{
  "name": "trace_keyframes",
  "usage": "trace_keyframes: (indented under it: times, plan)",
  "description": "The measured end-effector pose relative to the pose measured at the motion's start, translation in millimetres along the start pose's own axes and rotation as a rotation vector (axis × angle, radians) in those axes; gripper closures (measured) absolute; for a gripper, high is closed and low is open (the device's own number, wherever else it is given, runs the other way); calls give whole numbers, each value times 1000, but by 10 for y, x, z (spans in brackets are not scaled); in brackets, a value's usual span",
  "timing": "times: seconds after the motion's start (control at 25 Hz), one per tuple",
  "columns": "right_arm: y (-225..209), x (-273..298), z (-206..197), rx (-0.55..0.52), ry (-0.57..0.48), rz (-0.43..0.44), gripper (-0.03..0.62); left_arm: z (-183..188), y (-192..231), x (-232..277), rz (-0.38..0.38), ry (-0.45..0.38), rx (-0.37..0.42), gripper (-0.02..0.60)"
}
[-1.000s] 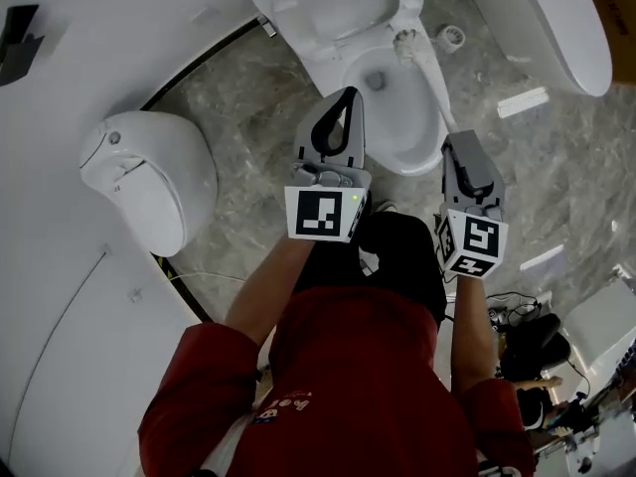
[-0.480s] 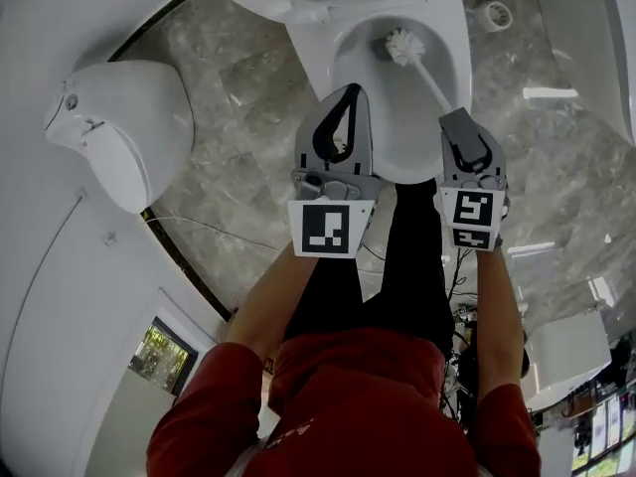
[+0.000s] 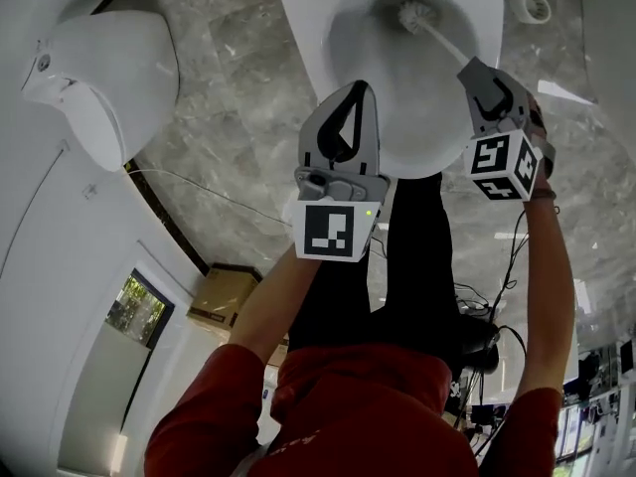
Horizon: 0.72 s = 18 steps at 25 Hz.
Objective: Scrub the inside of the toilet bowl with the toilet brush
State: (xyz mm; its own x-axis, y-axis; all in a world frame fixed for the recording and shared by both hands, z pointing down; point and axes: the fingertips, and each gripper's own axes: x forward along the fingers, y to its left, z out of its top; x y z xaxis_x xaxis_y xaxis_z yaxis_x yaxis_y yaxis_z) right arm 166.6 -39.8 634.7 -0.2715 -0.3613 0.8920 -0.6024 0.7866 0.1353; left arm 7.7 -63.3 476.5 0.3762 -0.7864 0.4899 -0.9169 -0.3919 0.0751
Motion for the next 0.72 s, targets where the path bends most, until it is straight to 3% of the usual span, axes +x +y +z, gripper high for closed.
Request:
trace_keyframes:
  times: [0.12,0.32,0.44,0.6,0.72]
  plan:
    - [123,20,-73,-19,47,25,448,-67,52,15,10,16,-23,581]
    - [618,-79,-241,86,102,75,448,-101,157,28,4,34,-25,581]
    - [964,-157,-267,203,121,93,448,-128,219,22,0,33,-29,581]
    - [1198,-252,-97,347,126,78,448,-174,330,-10,1,35,-46,581]
    - [1279,-250,148,390,93,79,448,-219,457,-77,7,42,-56,581]
